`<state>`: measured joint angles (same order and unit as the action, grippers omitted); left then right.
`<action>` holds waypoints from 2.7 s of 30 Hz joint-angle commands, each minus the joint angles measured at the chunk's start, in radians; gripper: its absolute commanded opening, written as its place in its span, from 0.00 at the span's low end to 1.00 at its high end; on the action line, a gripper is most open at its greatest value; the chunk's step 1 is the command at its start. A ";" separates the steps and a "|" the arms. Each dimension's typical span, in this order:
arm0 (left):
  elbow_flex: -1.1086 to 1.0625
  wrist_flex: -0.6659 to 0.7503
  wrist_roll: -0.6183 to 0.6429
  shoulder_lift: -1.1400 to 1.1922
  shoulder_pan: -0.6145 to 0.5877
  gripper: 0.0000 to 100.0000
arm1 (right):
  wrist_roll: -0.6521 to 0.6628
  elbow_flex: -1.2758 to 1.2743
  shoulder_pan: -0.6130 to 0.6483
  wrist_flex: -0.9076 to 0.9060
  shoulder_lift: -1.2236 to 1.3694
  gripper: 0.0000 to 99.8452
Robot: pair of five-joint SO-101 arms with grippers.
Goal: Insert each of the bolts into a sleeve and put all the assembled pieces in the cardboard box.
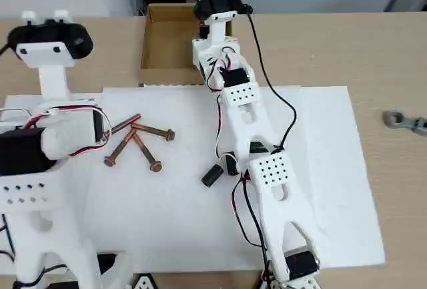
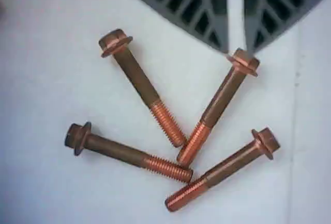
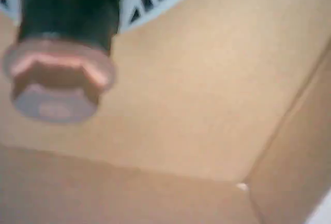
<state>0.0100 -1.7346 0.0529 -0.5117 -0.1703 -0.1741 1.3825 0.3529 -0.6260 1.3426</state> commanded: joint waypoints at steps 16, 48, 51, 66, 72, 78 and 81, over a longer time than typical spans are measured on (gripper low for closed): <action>-0.298 0.164 -0.005 -0.176 -0.005 0.08 | -0.011 0.276 -0.008 -0.226 -0.031 0.16; 0.108 -0.005 0.009 0.686 0.002 0.12 | -0.005 0.293 -0.082 -1.064 -0.811 0.00; 0.111 -0.011 0.028 0.763 -0.002 0.12 | -0.003 0.293 -0.084 -1.066 -0.848 0.00; 0.143 0.038 0.064 0.829 0.051 0.12 | -0.011 -0.394 -0.082 -1.064 -1.250 0.00; 0.199 0.038 0.235 0.833 0.152 0.12 | -0.057 -0.790 -0.091 -1.049 -1.498 0.00; 0.116 0.101 0.388 0.838 0.149 0.12 | -0.069 -1.014 -0.091 -1.046 -1.638 0.00; 0.090 0.172 0.433 0.838 0.144 0.12 | -0.080 -1.065 -0.091 -1.046 -1.676 0.00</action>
<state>0.1036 -1.6256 0.4411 0.3353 -0.0215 -0.2325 0.3468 0.2716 -1.6878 -0.2716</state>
